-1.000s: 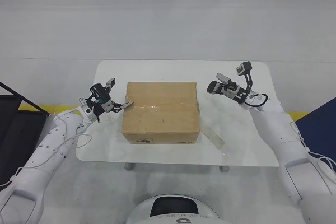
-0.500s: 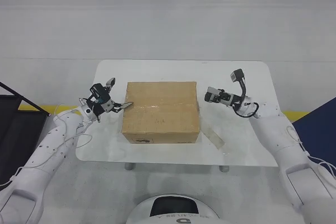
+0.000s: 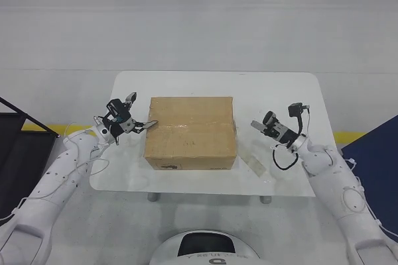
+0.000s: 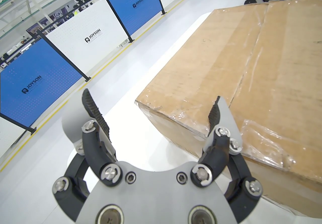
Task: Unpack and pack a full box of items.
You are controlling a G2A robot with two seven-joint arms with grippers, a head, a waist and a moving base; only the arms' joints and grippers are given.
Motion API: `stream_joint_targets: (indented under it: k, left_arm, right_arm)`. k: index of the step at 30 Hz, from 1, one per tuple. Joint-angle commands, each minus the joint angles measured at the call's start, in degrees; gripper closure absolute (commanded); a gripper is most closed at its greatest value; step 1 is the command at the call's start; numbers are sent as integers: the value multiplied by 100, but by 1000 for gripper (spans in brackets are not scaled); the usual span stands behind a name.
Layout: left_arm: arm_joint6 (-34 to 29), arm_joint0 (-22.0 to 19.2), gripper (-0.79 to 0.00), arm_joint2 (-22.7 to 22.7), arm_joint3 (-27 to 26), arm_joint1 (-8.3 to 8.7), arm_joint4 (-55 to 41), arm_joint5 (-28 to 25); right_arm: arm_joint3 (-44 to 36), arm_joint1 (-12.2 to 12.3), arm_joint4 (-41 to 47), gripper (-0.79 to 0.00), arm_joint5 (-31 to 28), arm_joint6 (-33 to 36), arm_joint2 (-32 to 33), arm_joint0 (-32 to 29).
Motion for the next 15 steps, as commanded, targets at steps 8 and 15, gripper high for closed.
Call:
stream_joint_targets:
  k: [8, 15]
  left_arm:
    - [0, 0, -785, 0, 0, 0, 0, 0]
    - [0, 0, -785, 0, 0, 0, 0, 0]
  right_arm:
    - [60, -1, 35, -785, -27, 109, -7, 33]
    - [-435, 35, -1479, -785, -45, -94, -109, -111]
